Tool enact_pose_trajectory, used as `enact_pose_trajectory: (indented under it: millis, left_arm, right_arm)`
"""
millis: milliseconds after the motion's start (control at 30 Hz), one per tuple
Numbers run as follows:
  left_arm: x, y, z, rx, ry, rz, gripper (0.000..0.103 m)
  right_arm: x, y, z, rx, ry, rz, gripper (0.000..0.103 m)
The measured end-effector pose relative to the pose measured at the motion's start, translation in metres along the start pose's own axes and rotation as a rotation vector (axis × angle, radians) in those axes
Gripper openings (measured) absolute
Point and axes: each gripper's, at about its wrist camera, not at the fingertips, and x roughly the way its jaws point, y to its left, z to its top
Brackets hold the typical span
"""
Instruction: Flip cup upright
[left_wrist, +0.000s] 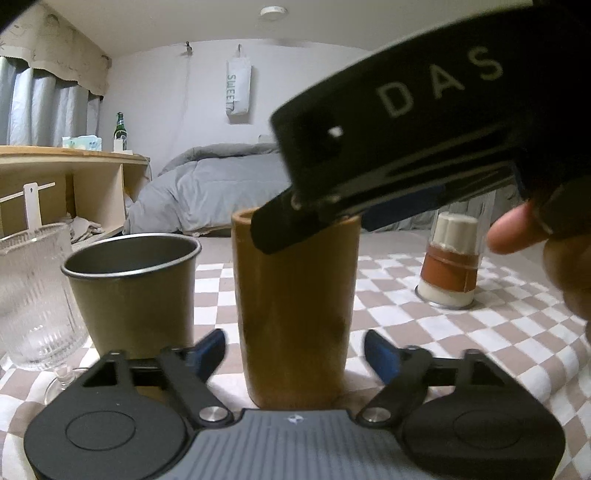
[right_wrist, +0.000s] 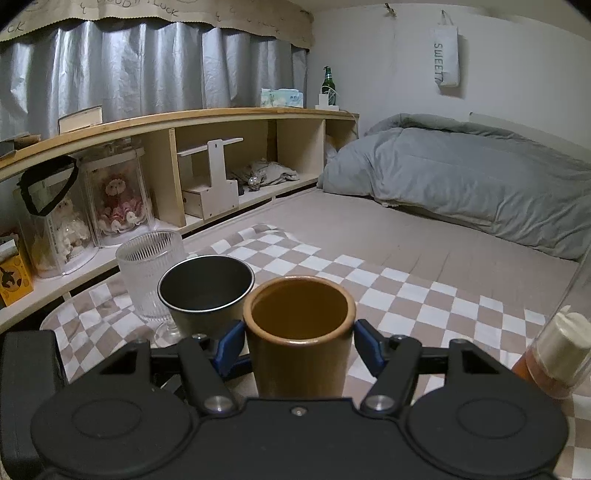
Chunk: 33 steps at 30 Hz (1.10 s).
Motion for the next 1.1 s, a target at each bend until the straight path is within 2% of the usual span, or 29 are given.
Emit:
enact_pose_trajectory:
  millis: [67, 233, 367, 600, 867, 1100]
  left_arm:
    - [-0.006, -0.002, 0.003, 0.008, -0.009, 0.001, 0.087]
    - [-0.022, -0.005, 0.013, 0.014, -0.014, -0.010, 0.092]
    - [-0.037, -0.005, 0.023, 0.008, -0.034, -0.002, 0.101]
    - [-0.052, 0.002, 0.028, -0.022, -0.017, 0.020, 0.103]
    - [-0.067, 0.004, 0.030, -0.035, -0.001, 0.035, 0.103]
    - [-0.074, 0.004, 0.023, -0.031, 0.041, 0.076, 0.103]
  right_arm:
    - [-0.003, -0.002, 0.001, 0.009, -0.024, -0.002, 0.075]
    - [-0.022, -0.012, 0.000, 0.060, -0.079, -0.005, 0.079]
    - [-0.040, -0.020, -0.008, 0.071, -0.115, -0.052, 0.084]
    - [-0.072, -0.036, -0.024, 0.112, -0.165, -0.130, 0.091]
    - [-0.094, -0.045, -0.049, 0.141, -0.165, -0.203, 0.099]
    - [-0.104, -0.049, -0.073, 0.162, -0.133, -0.257, 0.101]
